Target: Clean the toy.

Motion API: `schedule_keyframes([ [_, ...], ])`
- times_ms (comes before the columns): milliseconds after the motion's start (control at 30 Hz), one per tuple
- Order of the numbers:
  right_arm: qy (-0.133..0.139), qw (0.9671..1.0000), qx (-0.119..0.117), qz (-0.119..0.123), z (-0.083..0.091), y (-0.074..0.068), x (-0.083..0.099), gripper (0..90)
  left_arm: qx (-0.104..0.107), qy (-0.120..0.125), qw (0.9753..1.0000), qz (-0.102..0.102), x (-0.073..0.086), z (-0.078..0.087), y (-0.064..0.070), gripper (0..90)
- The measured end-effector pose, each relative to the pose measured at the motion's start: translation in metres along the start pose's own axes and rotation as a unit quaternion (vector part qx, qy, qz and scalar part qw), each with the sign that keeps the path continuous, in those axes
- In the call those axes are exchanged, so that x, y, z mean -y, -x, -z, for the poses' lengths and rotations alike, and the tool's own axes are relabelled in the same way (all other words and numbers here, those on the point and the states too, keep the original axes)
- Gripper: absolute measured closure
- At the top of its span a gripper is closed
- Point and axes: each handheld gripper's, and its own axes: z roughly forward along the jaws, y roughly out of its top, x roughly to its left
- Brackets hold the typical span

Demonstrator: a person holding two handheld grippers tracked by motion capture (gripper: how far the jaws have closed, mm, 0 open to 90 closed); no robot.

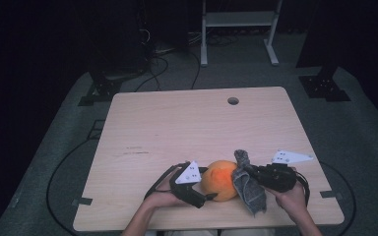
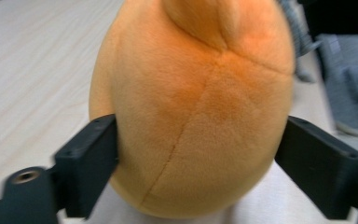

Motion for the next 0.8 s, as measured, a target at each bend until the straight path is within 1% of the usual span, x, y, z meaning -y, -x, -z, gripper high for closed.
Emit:
schedule_keyframes([
  [33, -0.001, 1.0000, 0.003, 0.000, 0.000, 0.000, 0.000, 79.2, -0.011, -0.001, 0.9999, 0.000, -0.002, 0.000, 0.001, 22.3],
  [100, 0.004, 1.0000, 0.008, -0.004, 0.002, -0.001, -0.001, 79.4, -0.023, 0.006, 0.9997, 0.000, -0.006, 0.002, 0.003, 29.3],
  [167, 0.015, 0.9998, 0.008, 0.005, 0.009, -0.006, -0.007, 79.4, -0.030, 0.020, 0.9993, -0.001, -0.011, 0.006, 0.004, 33.3],
  [200, 0.024, 0.9996, 0.005, 0.012, 0.012, -0.010, -0.010, 79.4, -0.033, 0.023, 0.9992, 0.001, -0.014, 0.007, 0.004, 34.5],
  [267, 0.043, 0.9987, -0.017, 0.024, 0.016, -0.022, -0.018, 79.4, -0.039, 0.025, 0.9989, 0.003, -0.018, 0.007, 0.003, 35.2],
  [300, 0.043, 0.9987, -0.017, 0.024, 0.016, -0.022, -0.018, 79.4, -0.039, 0.025, 0.9989, 0.003, -0.018, 0.007, 0.003, 35.6],
  [333, 0.045, 0.9981, -0.021, 0.036, 0.016, -0.028, -0.022, 79.4, -0.040, 0.029, 0.9988, 0.004, -0.018, 0.007, 0.002, 35.6],
  [367, 0.042, 0.9971, -0.019, 0.060, 0.011, -0.039, -0.027, 79.4, -0.039, 0.034, 0.9986, 0.012, -0.018, 0.010, 0.000, 36.0],
  [400, 0.042, 0.9969, -0.018, 0.064, 0.010, -0.039, -0.027, 79.4, -0.039, 0.034, 0.9986, 0.012, -0.018, 0.010, 0.000, 36.2],
  [433, 0.038, 0.9974, -0.015, 0.059, 0.008, -0.036, -0.025, 79.4, -0.035, 0.044, 0.9980, 0.028, -0.016, 0.016, -0.003, 36.4],
  [500, 0.024, 0.9988, -0.002, 0.042, 0.003, -0.025, -0.018, 79.4, -0.030, 0.052, 0.9975, 0.037, -0.017, 0.020, -0.005, 36.4],
  [533, 0.015, 0.9993, 0.002, 0.034, 0.000, -0.021, -0.013, 79.4, -0.027, 0.049, 0.9979, 0.033, -0.017, 0.020, -0.005, 36.4],
  [567, 0.012, 0.9995, 0.004, 0.030, -0.001, -0.020, -0.010, 79.4, -0.027, 0.049, 0.9979, 0.033, -0.017, 0.020, -0.005, 36.3],
  [600, 0.012, 0.9995, 0.004, 0.030, -0.001, -0.020, -0.010, 79.4, -0.027, 0.043, 0.9982, 0.031, -0.018, 0.019, -0.004, 36.3],
  [633, 0.017, 0.9989, 0.005, 0.042, 0.000, -0.028, -0.012, 79.4, -0.031, 0.039, 0.9982, 0.033, -0.017, 0.016, -0.003, 36.4],
  [667, 0.020, 0.9986, 0.006, 0.049, 0.000, -0.030, -0.014, 79.3, -0.033, 0.034, 0.9983, 0.033, -0.016, 0.015, -0.003, 36.4],
  [700, 0.020, 0.9986, 0.006, 0.049, 0.000, -0.030, -0.014, 79.3, -0.033, 0.034, 0.9983, 0.033, -0.016, 0.015, -0.003, 36.5],
  [733, 0.022, 0.9983, -0.001, 0.054, 0.001, -0.033, -0.017, 79.3, -0.034, 0.030, 0.9984, 0.035, -0.015, 0.013, -0.003, 36.5],
  [800, 0.019, 0.9987, -0.005, 0.046, -0.001, -0.028, -0.013, 79.3, -0.034, 0.028, 0.9984, 0.034, -0.014, 0.012, -0.003, 36.4],
])
